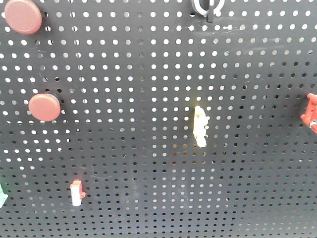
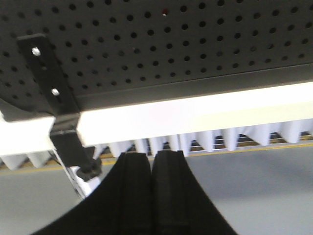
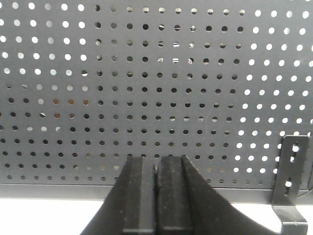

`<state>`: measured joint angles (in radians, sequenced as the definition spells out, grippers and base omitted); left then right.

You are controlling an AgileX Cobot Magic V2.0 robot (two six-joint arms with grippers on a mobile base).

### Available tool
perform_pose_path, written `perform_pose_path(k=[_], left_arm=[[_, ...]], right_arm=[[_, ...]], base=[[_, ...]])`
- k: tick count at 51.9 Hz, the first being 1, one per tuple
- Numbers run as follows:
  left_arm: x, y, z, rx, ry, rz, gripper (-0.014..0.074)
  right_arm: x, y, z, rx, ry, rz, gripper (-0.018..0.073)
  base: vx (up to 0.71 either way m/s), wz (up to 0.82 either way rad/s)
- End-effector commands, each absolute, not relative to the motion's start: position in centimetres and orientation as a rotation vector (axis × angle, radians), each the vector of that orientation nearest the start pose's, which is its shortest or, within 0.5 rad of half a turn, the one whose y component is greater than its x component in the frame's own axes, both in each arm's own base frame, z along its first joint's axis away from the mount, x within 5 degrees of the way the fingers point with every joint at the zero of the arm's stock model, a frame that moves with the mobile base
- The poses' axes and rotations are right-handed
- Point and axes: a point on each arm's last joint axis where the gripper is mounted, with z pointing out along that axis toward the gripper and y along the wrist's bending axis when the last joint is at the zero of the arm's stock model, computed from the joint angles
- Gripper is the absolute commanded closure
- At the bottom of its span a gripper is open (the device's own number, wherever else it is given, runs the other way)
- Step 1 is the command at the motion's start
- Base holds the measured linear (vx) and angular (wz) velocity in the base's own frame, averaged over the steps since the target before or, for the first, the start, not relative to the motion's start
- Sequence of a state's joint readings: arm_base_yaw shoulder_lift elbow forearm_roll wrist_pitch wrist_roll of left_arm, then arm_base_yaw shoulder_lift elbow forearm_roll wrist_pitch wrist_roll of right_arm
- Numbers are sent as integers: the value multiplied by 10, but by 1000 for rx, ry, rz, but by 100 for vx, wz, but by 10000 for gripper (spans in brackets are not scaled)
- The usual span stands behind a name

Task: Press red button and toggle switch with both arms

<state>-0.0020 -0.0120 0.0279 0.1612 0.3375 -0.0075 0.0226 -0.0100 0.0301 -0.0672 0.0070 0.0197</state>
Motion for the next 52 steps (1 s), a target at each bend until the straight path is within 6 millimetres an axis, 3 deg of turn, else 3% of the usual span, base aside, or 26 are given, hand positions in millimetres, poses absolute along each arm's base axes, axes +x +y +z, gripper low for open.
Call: perform_pose_path(k=[1,13,23,27,33,40,49,52], left_arm=[[56,4,176,146,1746,194,594],[58,0,193,-10,1560,-7,594],[55,-1,213,-4,1331,-33,594],[51,-2,228,-1,1165,-53,594],[42,-3,250,6,991,-69,594],[31,-3,298,7,942,-66,594],[5,-3,398,50,879,29,594],[3,-3,425,66,877,68,594]], right_arm=[[55,1,208,-54,1419,-24,559],[54,2,214,-55,1352,-21,559],[51,2,227,-41,1248,3,559],[48,2,240,-40,1204,4,559],[37,2,277,-39,1105,0,559],[24,1,331,-32,1068,-5,559],[26,0,404,-25,1098,-12,559],[35,0,424,-25,1106,-12,559]], base=[[0,0],[0,0],[0,0],[0,0],[0,0],[0,0],[0,0],[0,0]])
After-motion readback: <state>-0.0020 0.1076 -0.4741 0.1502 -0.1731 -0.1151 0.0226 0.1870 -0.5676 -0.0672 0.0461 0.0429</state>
